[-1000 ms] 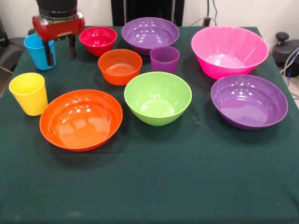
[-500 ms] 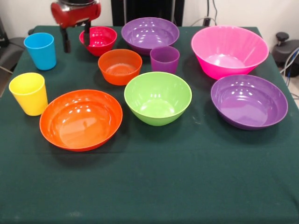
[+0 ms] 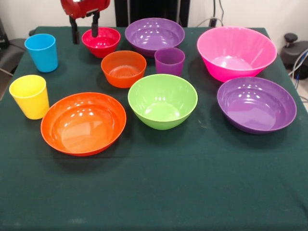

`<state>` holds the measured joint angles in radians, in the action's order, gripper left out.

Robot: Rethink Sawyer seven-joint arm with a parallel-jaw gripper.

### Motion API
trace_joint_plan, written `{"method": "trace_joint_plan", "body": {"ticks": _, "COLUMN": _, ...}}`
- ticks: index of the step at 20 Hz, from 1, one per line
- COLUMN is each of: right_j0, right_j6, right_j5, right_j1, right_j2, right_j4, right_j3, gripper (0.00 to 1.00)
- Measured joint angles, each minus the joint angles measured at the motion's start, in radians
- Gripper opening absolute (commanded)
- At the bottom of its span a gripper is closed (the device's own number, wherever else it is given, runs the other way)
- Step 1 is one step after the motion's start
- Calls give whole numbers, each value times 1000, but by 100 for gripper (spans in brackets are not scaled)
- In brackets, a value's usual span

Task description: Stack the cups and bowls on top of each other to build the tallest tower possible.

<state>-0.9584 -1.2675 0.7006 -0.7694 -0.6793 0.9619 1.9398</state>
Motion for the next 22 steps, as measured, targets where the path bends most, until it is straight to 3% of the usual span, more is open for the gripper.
{"method": "trace_joint_plan", "body": {"ticks": 22, "right_j0": 168, "right_j6": -31, "right_j5": -10, "right_j1": 16, "right_j2": 136, "right_j4": -2, "right_j3": 7, "gripper": 100}}
